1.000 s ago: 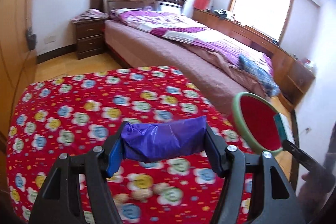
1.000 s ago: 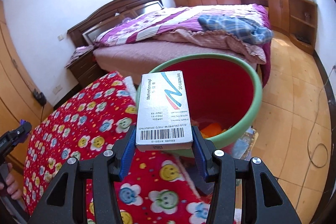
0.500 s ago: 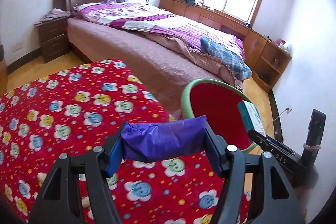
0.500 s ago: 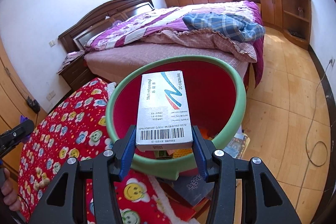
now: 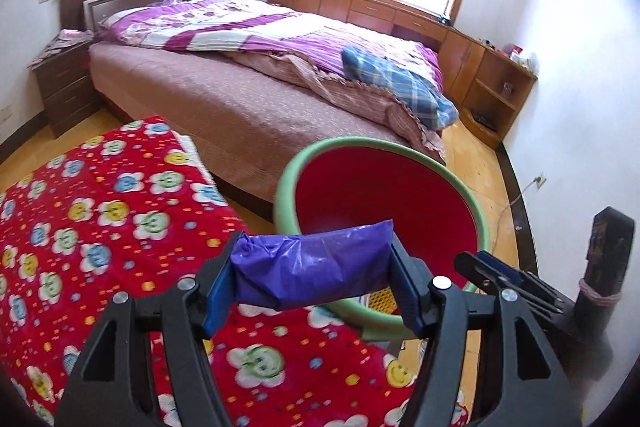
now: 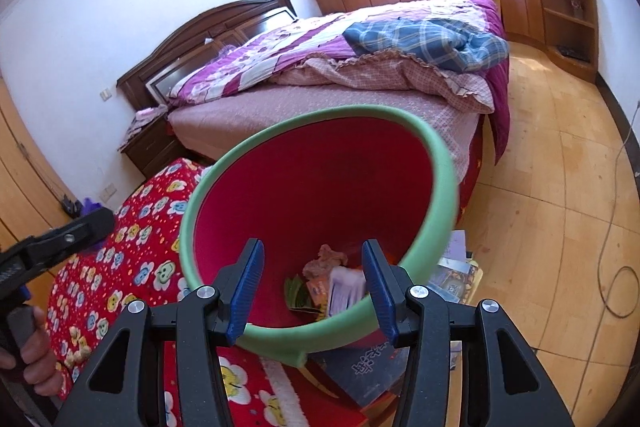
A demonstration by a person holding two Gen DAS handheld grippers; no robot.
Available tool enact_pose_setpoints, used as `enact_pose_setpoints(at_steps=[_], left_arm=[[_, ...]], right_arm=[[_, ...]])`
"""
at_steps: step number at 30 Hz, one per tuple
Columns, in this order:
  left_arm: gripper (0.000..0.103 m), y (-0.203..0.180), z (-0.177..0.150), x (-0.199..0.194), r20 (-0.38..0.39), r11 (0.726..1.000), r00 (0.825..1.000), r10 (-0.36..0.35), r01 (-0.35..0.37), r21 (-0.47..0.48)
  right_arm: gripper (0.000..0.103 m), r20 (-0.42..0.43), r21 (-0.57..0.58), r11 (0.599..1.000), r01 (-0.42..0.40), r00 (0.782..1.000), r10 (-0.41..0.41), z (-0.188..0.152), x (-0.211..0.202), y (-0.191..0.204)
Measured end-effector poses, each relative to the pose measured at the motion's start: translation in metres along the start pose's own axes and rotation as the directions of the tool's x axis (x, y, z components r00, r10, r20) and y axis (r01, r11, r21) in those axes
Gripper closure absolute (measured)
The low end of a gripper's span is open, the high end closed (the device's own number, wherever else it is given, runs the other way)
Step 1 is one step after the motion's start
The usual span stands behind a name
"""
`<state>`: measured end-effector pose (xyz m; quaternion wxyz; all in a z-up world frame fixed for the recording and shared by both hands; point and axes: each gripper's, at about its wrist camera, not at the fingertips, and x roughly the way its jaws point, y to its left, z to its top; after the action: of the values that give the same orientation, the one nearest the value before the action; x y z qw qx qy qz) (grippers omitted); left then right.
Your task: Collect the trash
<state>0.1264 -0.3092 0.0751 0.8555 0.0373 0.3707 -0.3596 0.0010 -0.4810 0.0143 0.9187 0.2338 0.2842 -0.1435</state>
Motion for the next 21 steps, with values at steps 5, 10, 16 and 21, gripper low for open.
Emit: enact_pose_setpoints(at_steps=[5,10,16,21], left_arm=[[0.036,-0.019,0.001,0.024,-0.034,0.999,0.999,-0.025,0.027,0.043],[0.036,-0.032,0.005,0.041,-0.044,0.997,0.999,-0.023,0.027,0.072],[0.020,-0.036,0.004,0.052,-0.050,0.997,0.998,-0.047,0.050,0.057],[0.020,-0.034,0.001,0.045,-0.052,0.998,0.998,-0.038,0.041,0.051]], right_arm=[[0.050,0.036,0.029,0.999,0.019,0.999,-0.020,-0.001,-0.013,-0.016],[0.050,0.041,0.053,0.998,0.029,0.999,-0.031,-0.003,-0.015,-0.027],[0.050,0.037,0.068,0.997,0.035,0.999,-0.038,-0.007,-0.017,-0.035],[0.050,0.028,0.064,0.998,0.028,0.999,-0.030,-0.009,-0.018,-0.031]])
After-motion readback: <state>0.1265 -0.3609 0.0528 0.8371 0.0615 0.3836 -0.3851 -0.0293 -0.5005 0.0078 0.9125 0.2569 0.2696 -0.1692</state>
